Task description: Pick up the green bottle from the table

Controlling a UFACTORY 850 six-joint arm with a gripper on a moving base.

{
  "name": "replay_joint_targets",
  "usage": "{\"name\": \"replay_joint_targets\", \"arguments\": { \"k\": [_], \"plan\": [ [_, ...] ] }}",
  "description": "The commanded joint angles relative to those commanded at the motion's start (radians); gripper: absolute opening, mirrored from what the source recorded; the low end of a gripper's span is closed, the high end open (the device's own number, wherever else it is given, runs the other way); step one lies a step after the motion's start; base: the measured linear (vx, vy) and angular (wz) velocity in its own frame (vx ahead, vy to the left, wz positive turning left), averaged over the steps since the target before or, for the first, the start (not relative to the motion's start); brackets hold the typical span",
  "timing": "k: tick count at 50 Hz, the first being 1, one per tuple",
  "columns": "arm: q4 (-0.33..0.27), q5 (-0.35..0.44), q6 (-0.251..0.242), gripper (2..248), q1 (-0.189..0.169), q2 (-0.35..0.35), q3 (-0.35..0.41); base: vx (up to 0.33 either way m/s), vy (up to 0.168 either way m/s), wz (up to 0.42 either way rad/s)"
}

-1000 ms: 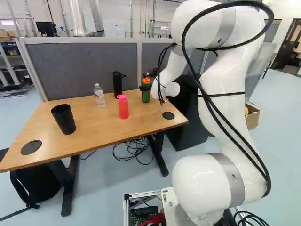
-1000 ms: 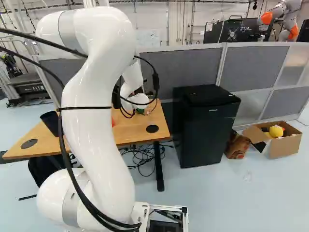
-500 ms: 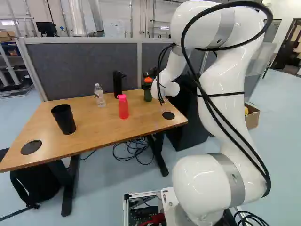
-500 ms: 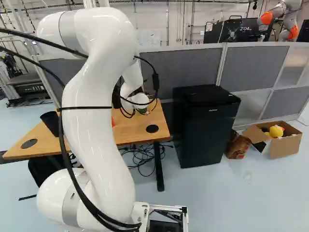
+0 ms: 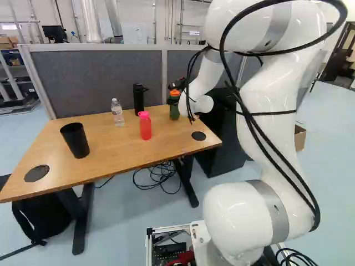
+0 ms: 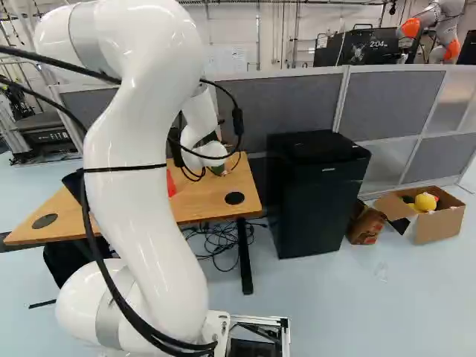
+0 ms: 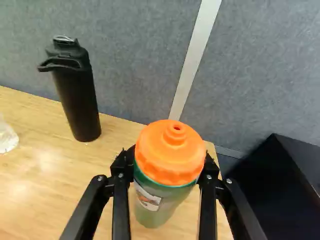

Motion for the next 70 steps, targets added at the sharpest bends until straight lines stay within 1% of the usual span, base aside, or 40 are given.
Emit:
{"name": "replay_joint_targets", "arguments": {
  "k": [6, 27, 43, 51, 70],
  "plan": [
    [0.03, 0.0, 0.0, 123, 0.003, 0.04, 0.034, 0.0, 0.0, 0.0],
    [0.19, 0.0, 0.0, 123, 0.015, 0.182, 0.15, 0.0, 0.0, 0.0],
    [0.29, 0.0, 0.0, 123, 0.023, 0.293, 0.234, 0.0, 0.0, 0.0],
    [0.31, 0.0, 0.0, 123, 0.025, 0.342, 0.276, 0.0, 0.0, 0.0],
    [0.314, 0.0, 0.0, 123, 0.027, 0.444, 0.378, 0.0, 0.0, 0.0]
  ]
}}
